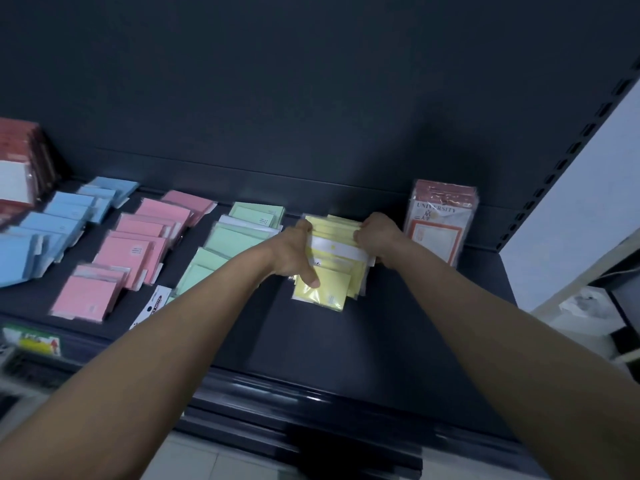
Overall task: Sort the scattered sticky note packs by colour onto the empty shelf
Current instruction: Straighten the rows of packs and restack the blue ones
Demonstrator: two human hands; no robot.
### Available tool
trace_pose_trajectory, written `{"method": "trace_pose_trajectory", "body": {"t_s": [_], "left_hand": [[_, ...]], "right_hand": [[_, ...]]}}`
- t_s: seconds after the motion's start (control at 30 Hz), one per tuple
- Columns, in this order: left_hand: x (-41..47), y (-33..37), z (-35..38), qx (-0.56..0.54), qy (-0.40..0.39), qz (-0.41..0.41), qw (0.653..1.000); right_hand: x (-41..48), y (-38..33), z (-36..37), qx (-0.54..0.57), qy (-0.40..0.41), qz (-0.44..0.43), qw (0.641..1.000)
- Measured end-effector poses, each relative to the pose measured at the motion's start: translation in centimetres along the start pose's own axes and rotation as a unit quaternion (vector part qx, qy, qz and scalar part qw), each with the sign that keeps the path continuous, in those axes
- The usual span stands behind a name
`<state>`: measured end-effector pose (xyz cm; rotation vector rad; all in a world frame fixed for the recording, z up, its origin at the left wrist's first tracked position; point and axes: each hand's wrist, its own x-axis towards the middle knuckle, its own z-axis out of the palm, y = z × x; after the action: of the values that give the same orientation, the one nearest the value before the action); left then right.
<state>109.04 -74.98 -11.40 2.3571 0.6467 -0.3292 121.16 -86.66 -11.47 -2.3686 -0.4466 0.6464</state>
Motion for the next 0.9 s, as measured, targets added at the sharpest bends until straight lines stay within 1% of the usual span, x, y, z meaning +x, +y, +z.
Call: {"method": "trace_pose_trajectory", "body": {"t_s": [0.03,0.1,0.17,0.2,0.27,0.3,0.33,0.37,0.4,0.43,0.47,0.5,0.53,0.7,0.9], "left_hand": [[0.1,-0.1,0.0,-0.009,0.002,0.002,1.000],[0.1,-0.2,-0.2,-0.022,0.000,0.004,1.000],[0.2,-0.3,-0.5,-0.014,-0.005,0.008,1.000],[0.2,-0.3,-0.7,-0.009,-0.007,0.012,1.000],[0.1,-0.3,-1.0,0.000,-0.009,0.026,1.000],[0.1,-0.5,-1.2,0.002,-0.007,0.032,0.999],[0.0,-0.6,-1.3,0.001,-0.006,0.039,0.999],[-0.2,-0.7,-1.3,-0.002,-0.006,0.047,0.999],[-0.2,-0.9,-1.3,-0.002,-0.005,0.058,0.998],[-0.3,-1.0,-1.3,0.001,-0.005,0.069,0.998],[-0.4,-1.1,-1.3,0.005,-0.007,0.078,0.997],[-0.4,-1.2,-1.4,0.010,-0.011,0.086,0.996],[-0.4,-1.3,-1.5,0.014,-0.014,0.093,0.995],[-0.3,-1.7,-1.9,0.015,-0.024,0.121,0.992],[0.0,-2.2,-2.6,-0.023,-0.025,0.130,0.991]], "right_hand": [[0.3,0.0,0.0,-0.012,-0.002,-0.006,1.000],[0.4,-0.1,-0.1,0.001,-0.002,-0.012,1.000],[0.7,-0.2,-0.2,0.007,0.007,-0.017,1.000],[0.8,-0.3,-0.2,0.016,0.013,-0.027,0.999],[0.7,-0.6,-0.5,0.077,-0.005,-0.028,0.997],[0.8,-0.9,-0.5,0.087,-0.008,-0.002,0.996],[0.6,-1.1,-0.5,0.038,-0.009,0.005,0.999],[0.2,-1.1,-0.4,-0.044,0.013,0.001,0.999],[0.0,-1.6,-0.7,-0.045,0.016,-0.008,0.999],[-0.2,-1.6,-0.8,0.039,0.014,-0.004,0.999],[-0.2,-1.5,-0.8,0.083,0.047,-0.010,0.995],[-0.3,-1.4,-0.6,0.087,0.076,-0.025,0.993],[-0.6,-1.4,-0.4,0.110,0.104,-0.022,0.988],[-1.5,-1.7,-0.1,0.136,0.140,-0.039,0.980],[-2.3,-1.9,0.0,0.138,0.176,-0.042,0.974]]}}
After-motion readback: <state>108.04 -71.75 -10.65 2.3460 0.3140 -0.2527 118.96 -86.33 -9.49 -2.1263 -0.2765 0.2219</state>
